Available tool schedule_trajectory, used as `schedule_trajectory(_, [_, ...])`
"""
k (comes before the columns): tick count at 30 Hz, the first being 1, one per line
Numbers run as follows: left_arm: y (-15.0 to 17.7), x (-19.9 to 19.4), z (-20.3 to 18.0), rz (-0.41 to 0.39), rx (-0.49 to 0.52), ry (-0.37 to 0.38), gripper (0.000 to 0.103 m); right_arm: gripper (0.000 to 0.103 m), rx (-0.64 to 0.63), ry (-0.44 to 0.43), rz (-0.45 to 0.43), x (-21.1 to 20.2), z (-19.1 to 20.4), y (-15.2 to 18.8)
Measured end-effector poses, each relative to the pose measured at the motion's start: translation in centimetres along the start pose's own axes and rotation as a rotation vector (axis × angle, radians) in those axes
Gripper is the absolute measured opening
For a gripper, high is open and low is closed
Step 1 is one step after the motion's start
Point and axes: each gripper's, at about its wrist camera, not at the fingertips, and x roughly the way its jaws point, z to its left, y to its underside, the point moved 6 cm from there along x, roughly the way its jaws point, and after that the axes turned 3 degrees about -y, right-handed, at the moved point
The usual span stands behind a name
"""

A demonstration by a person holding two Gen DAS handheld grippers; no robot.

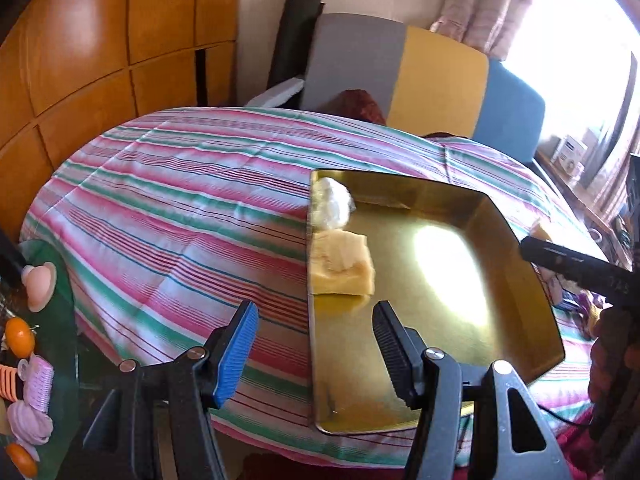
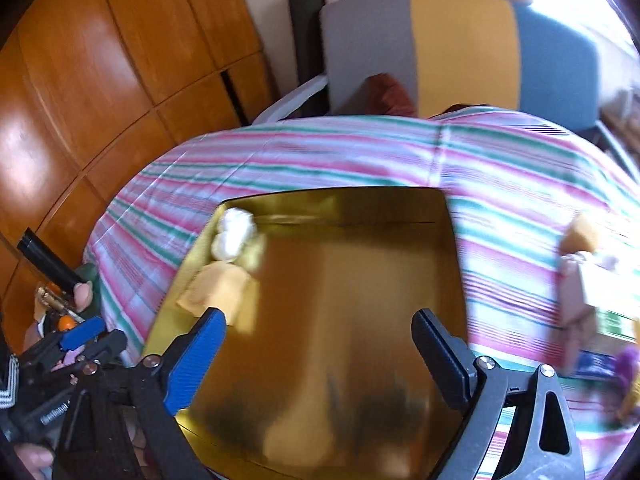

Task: Organize objects
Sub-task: 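Carry the yellow sponge into the gold tray and release it with the right tool, then reach the right tool to the green box and grasp it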

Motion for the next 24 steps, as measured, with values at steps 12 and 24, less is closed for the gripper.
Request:
schedule_trajectory(12, [0.2, -0.6, -5.2, 0.005, 0.125, 0.060, 0.060, 0.098, 0.130, 0.202, -0.115, -7.8, -12.5, 0.9])
schedule_trajectory(24, [-0.2, -0.5, -11.0, 0.008, 0.255, 0.081, 0.060, 0.102, 0.357, 0.414, -0.199, -11.8, -25.9, 3.5])
